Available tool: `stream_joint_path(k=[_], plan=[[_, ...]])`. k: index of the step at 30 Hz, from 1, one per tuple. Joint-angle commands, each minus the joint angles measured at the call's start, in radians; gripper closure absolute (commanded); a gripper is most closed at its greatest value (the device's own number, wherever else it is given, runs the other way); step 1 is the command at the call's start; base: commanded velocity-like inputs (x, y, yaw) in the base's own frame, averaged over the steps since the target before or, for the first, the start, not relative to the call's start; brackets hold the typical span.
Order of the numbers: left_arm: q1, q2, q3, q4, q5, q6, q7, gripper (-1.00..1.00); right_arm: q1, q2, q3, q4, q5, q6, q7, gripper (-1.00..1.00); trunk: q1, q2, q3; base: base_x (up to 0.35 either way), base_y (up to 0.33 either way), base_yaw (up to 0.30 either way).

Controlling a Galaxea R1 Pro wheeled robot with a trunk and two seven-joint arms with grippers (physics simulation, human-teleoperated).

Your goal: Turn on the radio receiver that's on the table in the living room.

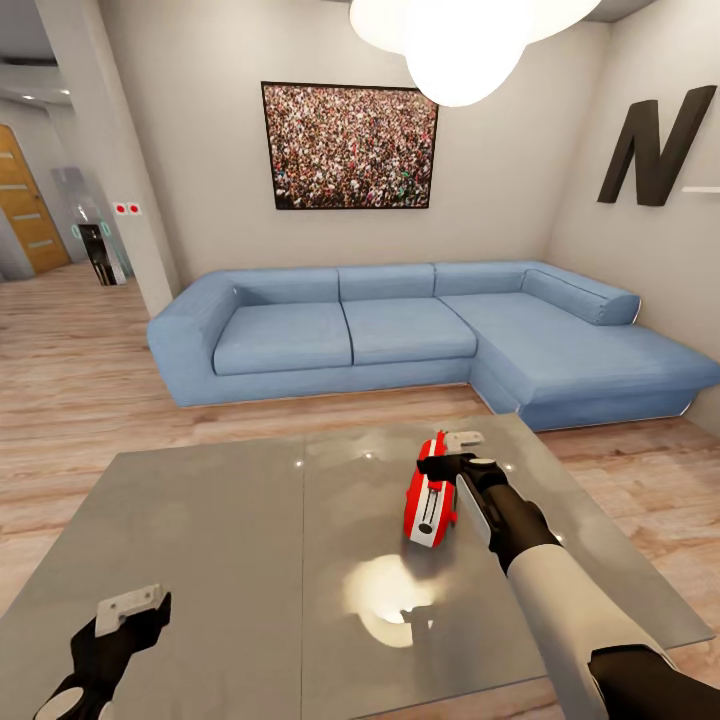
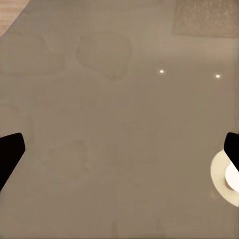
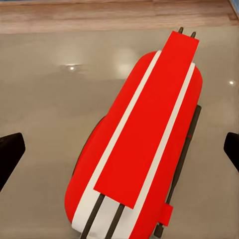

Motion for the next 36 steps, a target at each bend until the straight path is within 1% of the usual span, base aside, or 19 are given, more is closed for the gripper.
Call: stream_joint_path(k=[1, 13, 18, 21, 34, 36], plan=[[0.000, 0.000, 0.000, 0.000, 0.000, 0.000, 0.000, -1.00, 0.000, 0.000, 0.000, 0.000, -0.001, 0.000, 0.000, -1.00, 0.000, 0.000, 0.000, 0.000, 0.000, 0.000], [0.000, 0.006, 0.002, -0.004, 0.001, -0.005, 0.004, -1.00, 0.000, 0.000, -0.001, 0.000, -0.003, 0.003, 0.001, -1.00, 0.046, -0.084, -0.038, 0.000, 0.000, 0.000], [0.000, 0.007, 0.002, -0.005, 0.021, -0.008, 0.004, -1.00, 0.000, 0.001, -0.001, 0.000, -0.004, 0.008, 0.001, -1.00, 0.065, -0.119, -0.053, 0.000, 0.000, 0.000], [0.000, 0.007, 0.002, -0.004, 0.025, -0.009, 0.004, -1.00, 0.000, 0.001, -0.001, 0.000, -0.004, 0.015, 0.001, -1.00, 0.077, -0.140, -0.063, 0.000, 0.000, 0.000], [0.000, 0.007, 0.003, -0.005, 0.027, -0.011, 0.006, -1.00, 0.000, 0.001, -0.001, 0.000, -0.003, 0.018, 0.001, -1.00, 0.127, -0.231, -0.103, 0.000, 0.000, 0.000], [0.000, 0.007, 0.003, -0.005, 0.028, -0.012, 0.006, -1.00, 0.000, 0.001, -0.002, 0.000, -0.003, 0.018, 0.001, -1.00, 0.127, -0.231, -0.103, 0.000, 0.000, 0.000]])
